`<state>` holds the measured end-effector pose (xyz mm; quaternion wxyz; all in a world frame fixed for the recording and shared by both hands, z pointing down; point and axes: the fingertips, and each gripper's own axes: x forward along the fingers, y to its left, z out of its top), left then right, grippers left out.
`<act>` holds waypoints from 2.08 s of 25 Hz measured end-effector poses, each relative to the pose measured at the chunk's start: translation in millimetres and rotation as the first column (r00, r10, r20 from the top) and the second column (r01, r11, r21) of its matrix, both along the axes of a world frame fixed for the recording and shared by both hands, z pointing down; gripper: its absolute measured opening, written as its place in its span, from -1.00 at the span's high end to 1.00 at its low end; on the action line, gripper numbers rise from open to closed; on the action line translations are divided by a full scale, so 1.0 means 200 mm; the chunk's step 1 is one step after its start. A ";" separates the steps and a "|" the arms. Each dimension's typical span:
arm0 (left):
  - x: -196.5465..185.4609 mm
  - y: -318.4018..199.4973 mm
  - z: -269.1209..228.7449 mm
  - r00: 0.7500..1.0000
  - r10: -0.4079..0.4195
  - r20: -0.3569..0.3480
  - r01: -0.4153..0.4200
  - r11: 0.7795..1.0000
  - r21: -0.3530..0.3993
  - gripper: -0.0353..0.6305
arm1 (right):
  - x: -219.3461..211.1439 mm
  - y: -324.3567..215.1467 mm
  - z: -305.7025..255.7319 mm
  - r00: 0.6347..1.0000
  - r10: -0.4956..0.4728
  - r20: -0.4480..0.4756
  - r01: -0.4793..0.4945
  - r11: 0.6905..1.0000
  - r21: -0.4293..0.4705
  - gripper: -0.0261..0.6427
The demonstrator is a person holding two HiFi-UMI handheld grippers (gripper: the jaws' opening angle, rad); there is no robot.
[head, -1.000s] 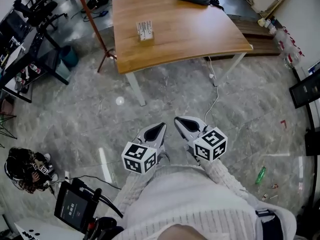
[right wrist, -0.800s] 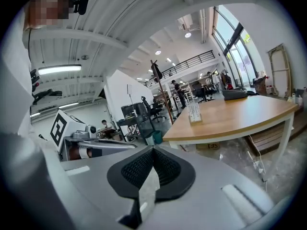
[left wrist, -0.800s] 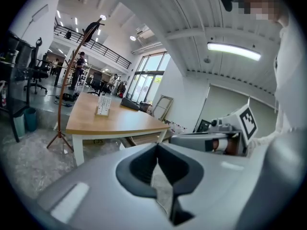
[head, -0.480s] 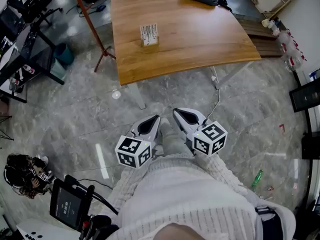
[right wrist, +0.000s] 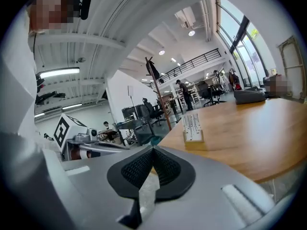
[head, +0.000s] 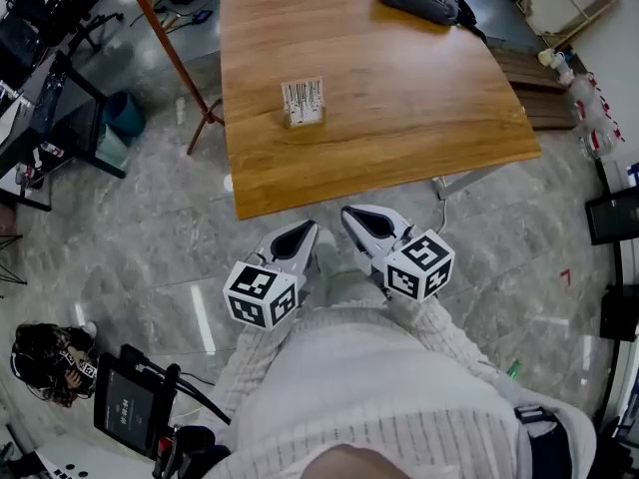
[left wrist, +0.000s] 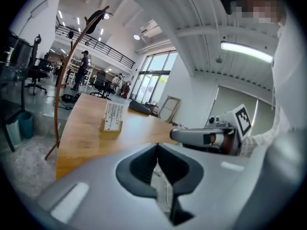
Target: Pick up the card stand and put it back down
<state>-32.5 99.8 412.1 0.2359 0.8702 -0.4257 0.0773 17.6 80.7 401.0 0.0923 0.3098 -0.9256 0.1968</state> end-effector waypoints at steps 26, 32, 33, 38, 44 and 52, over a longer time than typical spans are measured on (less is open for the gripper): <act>-0.08 -0.95 0.06 0.995 -0.096 -0.029 0.094 0.993 -0.069 0.87 | -0.12 -0.91 0.02 0.989 -0.142 0.032 0.144 0.987 -0.076 0.92; -0.13 -1.00 0.07 0.998 -0.059 -0.014 0.057 0.994 -0.093 0.87 | -0.19 -0.94 0.03 0.990 -0.139 0.019 0.140 0.987 -0.074 0.92; -0.14 -1.02 0.08 0.998 -0.058 -0.013 0.057 0.994 -0.098 0.87 | -0.20 -0.95 0.04 0.990 -0.142 0.015 0.143 0.987 -0.071 0.92; -0.16 -1.06 0.11 0.998 -0.061 -0.025 0.058 0.992 -0.115 0.87 | -0.24 -0.98 0.09 0.986 -0.164 -0.004 0.164 0.983 -0.079 0.92; -0.15 -1.10 0.22 1.000 0.002 -0.028 -0.006 0.991 -0.132 0.87 | -0.25 -1.02 0.19 0.983 -0.182 -0.026 0.179 0.979 -0.101 0.92; -0.22 -1.13 0.32 0.999 -0.002 0.047 0.008 0.992 -0.127 0.87 | -0.21 -1.06 0.32 0.982 -0.175 -0.070 0.165 0.978 -0.130 0.78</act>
